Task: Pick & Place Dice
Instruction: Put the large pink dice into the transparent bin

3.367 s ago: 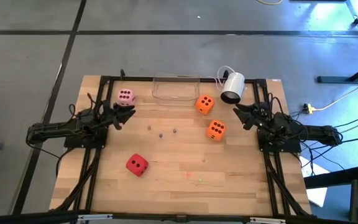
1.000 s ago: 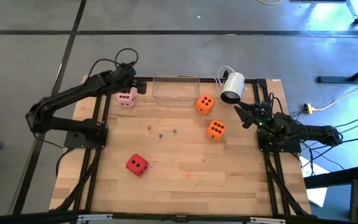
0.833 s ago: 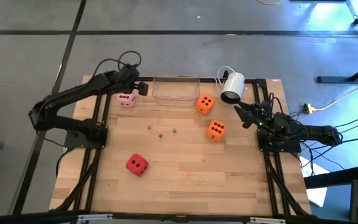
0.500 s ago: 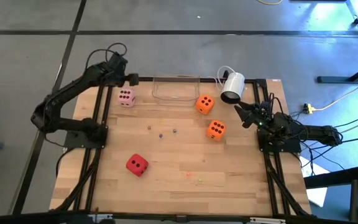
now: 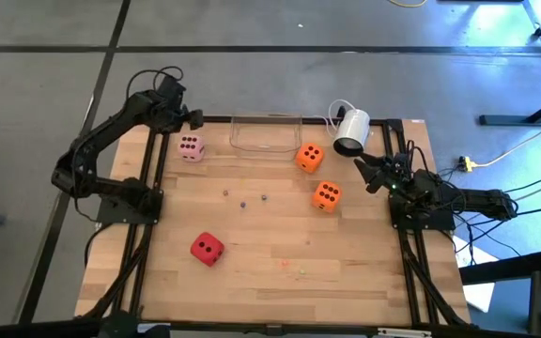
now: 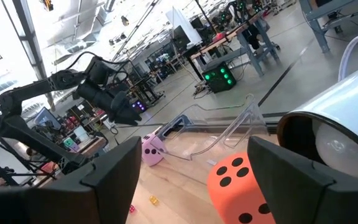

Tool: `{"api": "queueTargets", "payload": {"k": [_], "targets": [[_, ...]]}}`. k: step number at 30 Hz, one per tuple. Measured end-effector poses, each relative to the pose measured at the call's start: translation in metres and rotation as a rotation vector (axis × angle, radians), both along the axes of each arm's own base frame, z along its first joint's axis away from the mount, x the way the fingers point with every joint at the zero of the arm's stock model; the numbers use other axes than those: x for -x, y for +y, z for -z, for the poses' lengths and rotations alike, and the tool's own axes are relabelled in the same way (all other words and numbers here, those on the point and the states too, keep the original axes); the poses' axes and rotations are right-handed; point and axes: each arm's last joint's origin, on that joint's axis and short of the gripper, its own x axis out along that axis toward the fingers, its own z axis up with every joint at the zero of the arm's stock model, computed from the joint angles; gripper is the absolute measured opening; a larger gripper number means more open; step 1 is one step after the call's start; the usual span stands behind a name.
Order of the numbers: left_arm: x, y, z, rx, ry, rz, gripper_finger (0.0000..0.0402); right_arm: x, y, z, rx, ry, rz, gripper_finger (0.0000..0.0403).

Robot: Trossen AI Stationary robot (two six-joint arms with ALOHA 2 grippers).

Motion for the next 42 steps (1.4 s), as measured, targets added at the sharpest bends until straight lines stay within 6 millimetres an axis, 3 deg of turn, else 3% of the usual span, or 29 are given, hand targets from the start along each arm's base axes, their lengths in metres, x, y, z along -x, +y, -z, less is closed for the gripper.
{"api": "queueTargets", "payload": {"k": [25, 32, 42], "targets": [[-0.028, 0.008, 0.045, 0.123, 0.372, -0.042, 0.0317, 0.001, -0.002, 0.000, -0.001, 0.005, 0.079, 0.0293], [-0.035, 0.014, 0.060, 0.216, 0.321, -0.011, 0.0317, 0.001, -0.002, 0.000, 0.014, 0.016, 0.080, 0.0293], [-0.058, 0.007, 0.061, 0.224, 0.183, 0.066, 0.0317, 0.001, -0.002, 0.000, 0.052, 0.045, 0.084, 0.0293]]}}
